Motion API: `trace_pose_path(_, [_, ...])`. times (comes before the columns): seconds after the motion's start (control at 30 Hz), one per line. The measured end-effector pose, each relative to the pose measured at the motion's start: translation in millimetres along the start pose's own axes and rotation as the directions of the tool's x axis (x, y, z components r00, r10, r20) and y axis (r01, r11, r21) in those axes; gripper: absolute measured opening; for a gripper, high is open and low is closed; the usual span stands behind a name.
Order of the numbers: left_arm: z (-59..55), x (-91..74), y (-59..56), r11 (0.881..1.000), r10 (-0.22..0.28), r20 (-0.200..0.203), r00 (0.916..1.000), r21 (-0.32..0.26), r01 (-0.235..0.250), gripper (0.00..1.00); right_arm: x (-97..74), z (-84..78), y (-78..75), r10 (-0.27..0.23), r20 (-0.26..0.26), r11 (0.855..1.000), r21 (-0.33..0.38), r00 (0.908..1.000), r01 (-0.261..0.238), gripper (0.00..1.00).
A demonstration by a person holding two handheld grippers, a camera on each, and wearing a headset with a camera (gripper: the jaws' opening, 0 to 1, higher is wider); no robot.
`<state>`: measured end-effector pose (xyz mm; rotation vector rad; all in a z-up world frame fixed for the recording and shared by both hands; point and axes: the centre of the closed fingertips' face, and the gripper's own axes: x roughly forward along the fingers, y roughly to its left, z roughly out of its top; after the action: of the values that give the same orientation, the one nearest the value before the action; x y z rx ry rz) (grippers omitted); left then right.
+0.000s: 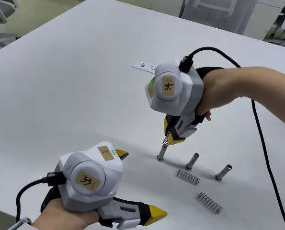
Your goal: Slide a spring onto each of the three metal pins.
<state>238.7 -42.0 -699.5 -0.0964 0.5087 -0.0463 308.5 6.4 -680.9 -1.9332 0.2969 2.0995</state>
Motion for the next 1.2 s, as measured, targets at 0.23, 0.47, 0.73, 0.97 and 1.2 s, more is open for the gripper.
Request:
trace_pose_path(0.23, [-0.5,0.0,-1.0,1.0,-0.002,-0.001,1.0,-0.005,0.002,0.9,5.4,-0.6,2.5,0.006,-0.014,1.0,-0.006,0.9999,-0.006,0.13])
trace_pose_path(0.47, [-1.3,0.4,-1.4,1.0,-0.007,-0.003,1.0,-0.011,0.007,0.89,8.9,-1.3,1.7,0.009,-0.02,1.0,-0.011,0.9998,-0.009,0.13])
trace_pose_path(0.73, [-2.8,0.6,-1.1,1.0,-0.008,-0.005,1.0,-0.015,0.008,0.89,17.1,-2.3,1.0,0.014,-0.032,1.0,-0.012,0.9994,-0.014,0.13])
trace_pose_path(0.97, [-3.2,0.4,-0.4,1.0,-0.008,-0.007,0.9999,-0.018,0.008,0.88,28.5,-5.6,0.1,0.014,-0.048,1.0,-0.01,0.9987,-0.015,0.13])
trace_pose_path(1.2, [-4.6,0.8,0.8,1.0,-0.009,-0.01,0.9999,-0.022,0.008,0.88,37.1,-5.6,0.9,0.02,-0.045,1.0,0.005,0.9988,-0.02,0.13])
